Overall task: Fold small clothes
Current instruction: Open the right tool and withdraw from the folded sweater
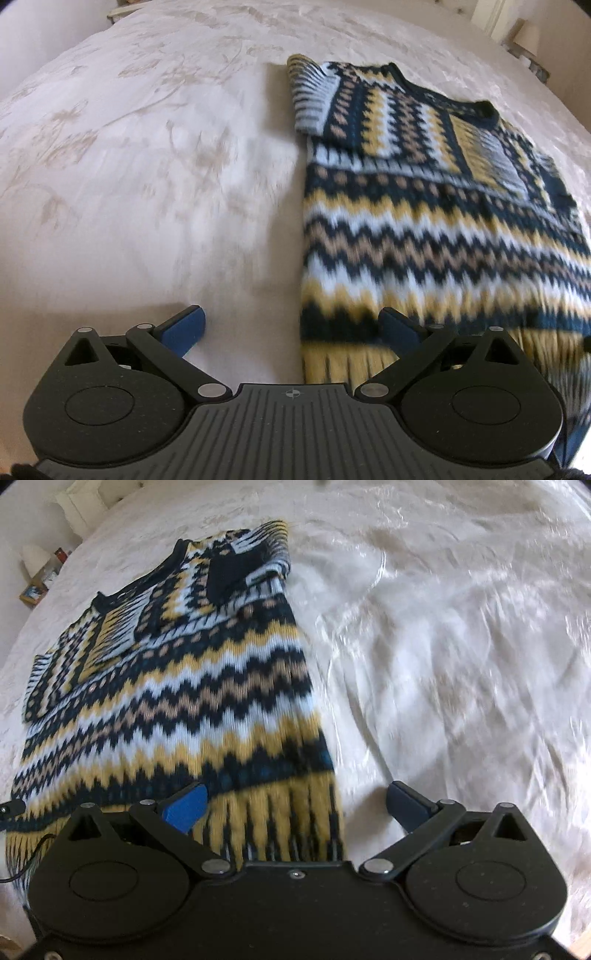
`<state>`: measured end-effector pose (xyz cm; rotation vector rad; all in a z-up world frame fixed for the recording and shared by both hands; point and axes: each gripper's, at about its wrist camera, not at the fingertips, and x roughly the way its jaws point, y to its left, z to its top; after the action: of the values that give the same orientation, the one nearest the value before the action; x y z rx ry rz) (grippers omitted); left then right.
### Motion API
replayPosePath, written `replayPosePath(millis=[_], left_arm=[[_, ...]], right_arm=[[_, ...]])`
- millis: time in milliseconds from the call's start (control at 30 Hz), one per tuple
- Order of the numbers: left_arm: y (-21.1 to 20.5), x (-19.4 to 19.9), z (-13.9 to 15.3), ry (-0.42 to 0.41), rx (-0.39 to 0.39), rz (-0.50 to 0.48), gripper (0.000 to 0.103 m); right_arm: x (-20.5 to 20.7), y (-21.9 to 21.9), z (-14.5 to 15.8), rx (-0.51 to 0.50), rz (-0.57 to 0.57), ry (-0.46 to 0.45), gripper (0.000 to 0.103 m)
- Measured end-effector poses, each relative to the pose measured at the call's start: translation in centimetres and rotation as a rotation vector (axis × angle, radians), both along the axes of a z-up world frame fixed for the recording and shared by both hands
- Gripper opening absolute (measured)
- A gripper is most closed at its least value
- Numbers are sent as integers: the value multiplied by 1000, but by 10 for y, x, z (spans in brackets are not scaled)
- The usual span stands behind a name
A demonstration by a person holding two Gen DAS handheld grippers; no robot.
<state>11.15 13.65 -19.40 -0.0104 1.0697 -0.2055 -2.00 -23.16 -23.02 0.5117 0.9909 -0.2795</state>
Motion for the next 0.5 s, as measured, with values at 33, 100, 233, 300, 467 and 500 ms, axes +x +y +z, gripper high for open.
replayPosePath(millis=[33,100,233,300,467,500], left_arm=[[-1,-7,1,1,4,2,101],[-4,-20,2,2,6,2,101],[-11,-46,4,-1,14,-2,101],[-13,-57,3,0,18,7,101],[-16,-87,-2,15,14,31,101],[-17,-94,-3,14,21,26,101]], right_arm=[[-4,0,0,5,13,-9,103],[-12,1,0,13,48,-21,103],[-30,0,1,40,93,-44,103],[-39,1,0,44,114,-51,103],[-57,3,0,62,168,-70,103],[-59,3,0,72,179,-72,103]])
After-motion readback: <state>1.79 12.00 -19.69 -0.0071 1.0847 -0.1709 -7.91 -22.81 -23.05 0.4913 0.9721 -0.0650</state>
